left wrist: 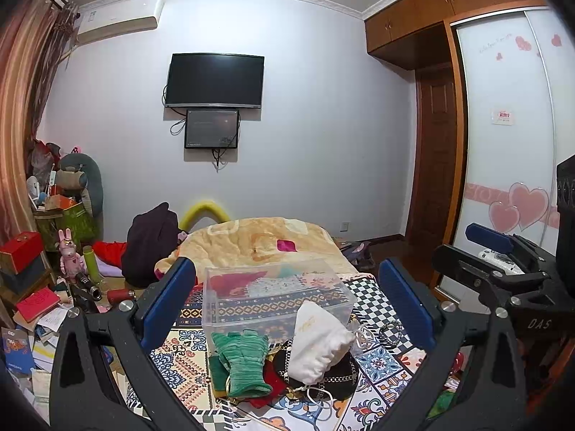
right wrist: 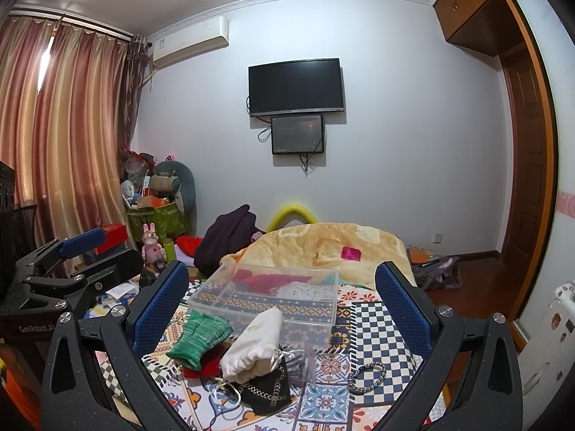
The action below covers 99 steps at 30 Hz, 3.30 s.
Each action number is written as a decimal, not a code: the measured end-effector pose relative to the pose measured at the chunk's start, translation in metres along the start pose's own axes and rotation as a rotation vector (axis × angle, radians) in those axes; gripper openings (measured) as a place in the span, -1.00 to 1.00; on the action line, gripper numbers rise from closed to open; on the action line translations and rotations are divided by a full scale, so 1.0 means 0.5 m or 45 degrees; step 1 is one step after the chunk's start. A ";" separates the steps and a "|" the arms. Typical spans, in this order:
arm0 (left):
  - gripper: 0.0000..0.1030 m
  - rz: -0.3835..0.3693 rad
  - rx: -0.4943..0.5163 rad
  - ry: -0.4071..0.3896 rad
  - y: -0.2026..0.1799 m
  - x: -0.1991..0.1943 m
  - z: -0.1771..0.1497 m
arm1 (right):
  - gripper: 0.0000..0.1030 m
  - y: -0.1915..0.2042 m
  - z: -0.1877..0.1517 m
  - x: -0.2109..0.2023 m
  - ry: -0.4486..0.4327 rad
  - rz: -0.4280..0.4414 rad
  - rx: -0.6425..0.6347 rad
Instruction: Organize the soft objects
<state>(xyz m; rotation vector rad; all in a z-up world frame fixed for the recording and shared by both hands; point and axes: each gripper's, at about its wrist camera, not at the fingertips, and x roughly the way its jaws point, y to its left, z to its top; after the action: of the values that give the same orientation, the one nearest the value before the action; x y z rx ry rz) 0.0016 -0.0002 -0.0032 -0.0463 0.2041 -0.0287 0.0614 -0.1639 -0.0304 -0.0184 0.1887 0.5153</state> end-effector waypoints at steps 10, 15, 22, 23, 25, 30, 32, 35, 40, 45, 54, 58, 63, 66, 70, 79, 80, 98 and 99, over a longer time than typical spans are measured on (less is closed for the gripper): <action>1.00 -0.002 0.000 0.001 -0.001 0.001 0.000 | 1.00 0.000 -0.001 -0.001 -0.001 0.001 0.000; 1.00 -0.003 -0.003 0.006 0.001 0.001 0.000 | 1.00 0.000 -0.001 -0.001 0.000 0.000 0.001; 1.00 0.009 -0.009 0.051 0.013 0.021 -0.016 | 1.00 -0.004 -0.012 0.015 0.040 -0.004 0.006; 1.00 0.015 -0.015 0.065 0.017 0.027 -0.021 | 1.00 -0.006 -0.017 0.023 0.056 -0.005 0.009; 1.00 0.022 -0.025 0.108 0.029 0.043 -0.035 | 1.00 -0.012 -0.028 0.039 0.092 -0.009 0.018; 1.00 0.055 -0.049 0.214 0.058 0.084 -0.082 | 1.00 -0.029 -0.067 0.081 0.201 -0.005 0.057; 1.00 0.063 -0.067 0.269 0.072 0.104 -0.104 | 1.00 -0.031 -0.080 0.097 0.242 0.012 0.067; 1.00 0.087 -0.096 0.351 0.095 0.139 -0.141 | 0.99 -0.031 -0.101 0.124 0.311 0.047 0.084; 0.72 0.086 -0.153 0.460 0.117 0.186 -0.189 | 0.86 -0.023 -0.132 0.163 0.402 0.085 0.083; 0.54 0.056 -0.219 0.529 0.138 0.218 -0.223 | 0.70 -0.016 -0.157 0.198 0.480 0.114 0.093; -0.26 0.010 -0.250 0.593 0.139 0.248 -0.259 | -0.04 -0.007 -0.184 0.246 0.573 0.156 0.120; -0.68 0.014 -0.254 0.590 0.142 0.249 -0.261 | -0.53 -0.002 -0.192 0.254 0.596 0.183 0.115; -0.83 0.006 -0.259 0.553 0.144 0.234 -0.248 | -0.75 0.001 -0.185 0.249 0.578 0.196 0.111; -0.84 0.009 -0.246 0.518 0.140 0.218 -0.233 | -0.78 -0.002 -0.170 0.237 0.536 0.204 0.119; -0.84 0.000 -0.234 0.462 0.138 0.198 -0.201 | -0.80 -0.007 -0.146 0.218 0.474 0.219 0.124; -0.84 0.014 -0.207 0.329 0.145 0.188 -0.119 | -0.80 -0.021 -0.081 0.201 0.335 0.199 0.116; -0.84 0.015 -0.211 0.318 0.148 0.191 -0.111 | -0.80 -0.025 -0.075 0.202 0.322 0.191 0.118; -0.84 0.099 -0.203 0.366 0.172 0.333 -0.069 | -0.80 -0.061 -0.040 0.285 0.255 0.030 0.106; -0.84 0.101 -0.204 0.390 0.173 0.350 -0.073 | -0.80 -0.059 -0.044 0.294 0.271 0.027 0.100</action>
<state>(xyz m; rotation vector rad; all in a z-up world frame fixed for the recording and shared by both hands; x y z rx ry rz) 0.1673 0.0787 -0.0787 -0.1937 0.5145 0.0602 0.1977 -0.1192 -0.0801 0.0053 0.4172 0.5266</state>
